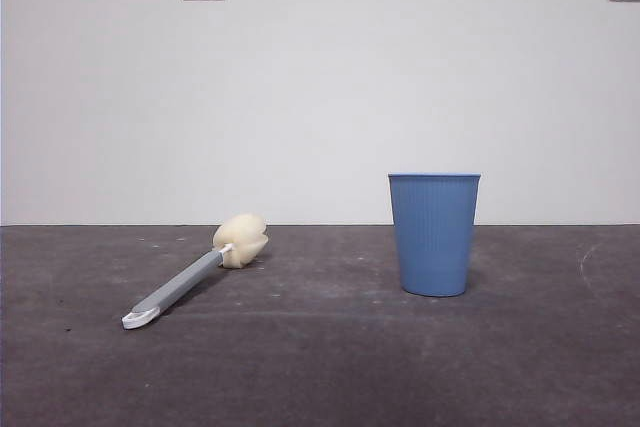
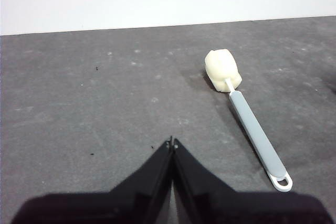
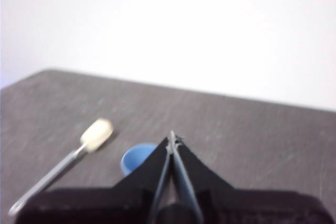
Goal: Pick up the cup brush,pick up the cup,insert the brush into the cup,clean the cup,put the cup brush back,put the cup back to the fixed position on the table
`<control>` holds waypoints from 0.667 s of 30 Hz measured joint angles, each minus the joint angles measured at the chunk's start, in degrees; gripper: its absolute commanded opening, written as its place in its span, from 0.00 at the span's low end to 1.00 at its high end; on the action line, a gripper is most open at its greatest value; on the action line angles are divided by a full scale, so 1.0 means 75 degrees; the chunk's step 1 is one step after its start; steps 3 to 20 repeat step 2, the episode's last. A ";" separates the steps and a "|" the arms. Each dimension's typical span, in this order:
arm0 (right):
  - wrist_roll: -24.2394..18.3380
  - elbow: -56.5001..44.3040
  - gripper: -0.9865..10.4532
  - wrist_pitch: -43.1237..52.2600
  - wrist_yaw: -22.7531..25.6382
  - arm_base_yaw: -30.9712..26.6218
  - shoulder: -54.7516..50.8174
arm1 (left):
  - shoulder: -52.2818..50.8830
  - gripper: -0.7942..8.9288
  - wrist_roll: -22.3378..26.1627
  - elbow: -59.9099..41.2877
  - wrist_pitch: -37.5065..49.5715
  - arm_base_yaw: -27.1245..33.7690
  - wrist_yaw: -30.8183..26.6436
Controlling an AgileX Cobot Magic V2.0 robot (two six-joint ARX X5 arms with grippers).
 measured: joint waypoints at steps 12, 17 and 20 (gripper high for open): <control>-0.0003 -0.0644 0.09 0.0787 -0.0006 -0.0172 -0.0332 | 0.0000 0.08 0.0000 0.0000 0.0000 0.0000 0.0000; -0.0003 -0.0644 0.09 0.0787 -0.0006 -0.0172 -0.0332 | 0.0000 0.08 0.0000 0.0000 0.0000 0.0000 0.0000; -0.0003 -0.0644 0.09 0.0787 -0.0006 -0.0172 -0.0332 | 0.0000 0.08 0.0000 0.0000 0.0000 0.0000 0.0000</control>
